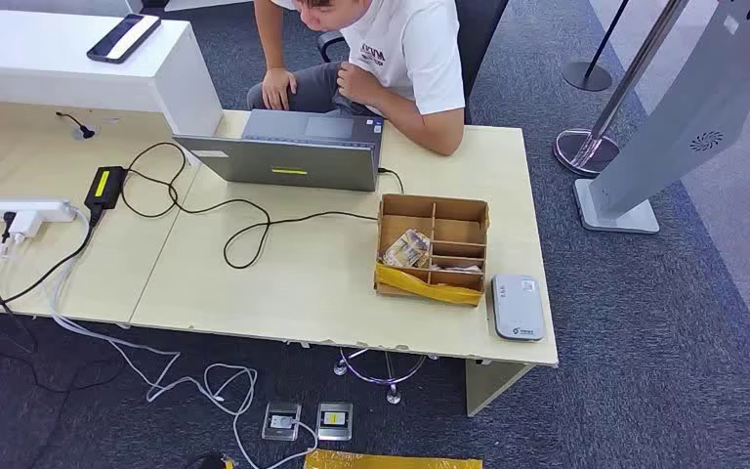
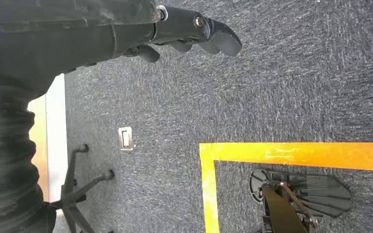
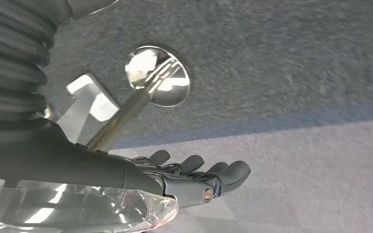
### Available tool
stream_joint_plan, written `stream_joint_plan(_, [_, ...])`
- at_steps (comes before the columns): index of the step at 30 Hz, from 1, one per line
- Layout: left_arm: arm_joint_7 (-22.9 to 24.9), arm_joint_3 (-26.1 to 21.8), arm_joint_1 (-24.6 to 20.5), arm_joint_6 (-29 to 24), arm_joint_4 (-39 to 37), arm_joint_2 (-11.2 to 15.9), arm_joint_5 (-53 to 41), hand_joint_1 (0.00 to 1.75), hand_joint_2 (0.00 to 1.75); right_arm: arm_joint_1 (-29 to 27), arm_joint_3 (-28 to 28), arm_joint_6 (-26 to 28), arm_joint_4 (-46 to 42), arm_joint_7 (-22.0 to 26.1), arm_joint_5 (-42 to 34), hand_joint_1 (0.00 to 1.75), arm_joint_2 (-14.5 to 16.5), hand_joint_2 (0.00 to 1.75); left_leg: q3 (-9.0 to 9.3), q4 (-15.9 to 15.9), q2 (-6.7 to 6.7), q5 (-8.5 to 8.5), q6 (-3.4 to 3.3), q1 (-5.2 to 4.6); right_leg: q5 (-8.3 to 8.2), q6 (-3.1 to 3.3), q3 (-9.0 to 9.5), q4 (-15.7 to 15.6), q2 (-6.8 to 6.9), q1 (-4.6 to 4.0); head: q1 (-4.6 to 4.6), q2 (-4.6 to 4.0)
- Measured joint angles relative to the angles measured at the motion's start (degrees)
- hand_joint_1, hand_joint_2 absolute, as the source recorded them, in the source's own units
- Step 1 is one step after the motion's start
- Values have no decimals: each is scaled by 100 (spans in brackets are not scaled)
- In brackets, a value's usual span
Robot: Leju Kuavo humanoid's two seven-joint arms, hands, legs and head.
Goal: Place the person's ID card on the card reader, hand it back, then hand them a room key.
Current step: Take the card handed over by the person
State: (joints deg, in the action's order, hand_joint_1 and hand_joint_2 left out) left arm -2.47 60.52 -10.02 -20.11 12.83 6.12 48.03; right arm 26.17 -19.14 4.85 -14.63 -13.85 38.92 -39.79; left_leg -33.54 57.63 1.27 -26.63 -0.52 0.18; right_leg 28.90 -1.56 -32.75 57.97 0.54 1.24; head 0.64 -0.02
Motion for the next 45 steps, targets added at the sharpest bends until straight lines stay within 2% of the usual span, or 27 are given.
stream_joint_plan(2, [13,0,0,1,0,2,10,0,175,-142,10,34,5,-1,7,0,83,175,1,0,1,-2,3,4,2,3,2,0,1,-4,-1,1])
stream_joint_plan(9, [114,0,4,2,0,6,102,0,175,-971,90,145,71,67,58,0,748,175,7,-1,-6,-14,22,16,10,15,2,0,-5,-16,2,0])
stream_joint_plan(18, [214,0,4,1,0,7,126,0,175,-1281,249,138,142,99,135,0,1357,175,13,-1,-20,-16,25,19,11,17,2,0,-26,-19,-1,1])
stream_joint_plan(21, [226,0,3,2,0,7,124,0,175,-1352,402,154,162,90,-492,0,1486,175,14,-1,-20,-16,25,19,11,17,3,0,-26,-18,0,1])
stream_joint_plan(24, [254,0,4,2,0,9,123,0,175,-1459,793,174,179,82,-1153,0,1627,175,13,-1,-21,-17,26,20,11,17,2,0,-26,-19,0,0])
stream_joint_plan(32, [347,2,4,42,0,27,76,0,175,-1690,1292,197,203,46,-1334,0,2164,175,16,-1,-25,-17,26,23,13,21,3,0,-31,-22,0,0])
stream_joint_plan(38, [399,11,3,42,0,39,66,0,175,-1792,1422,180,227,61,-1391,0,2411,175,17,-2,-31,-17,26,22,13,21,3,0,-38,-21,-1,0])
stream_joint_plan(45, [411,11,4,31,0,39,82,0,175,-1792,1516,161,228,69,-1389,0,2540,175,17,-1,-34,-17,26,21,13,21,3,0,-38,-21,-1,0])
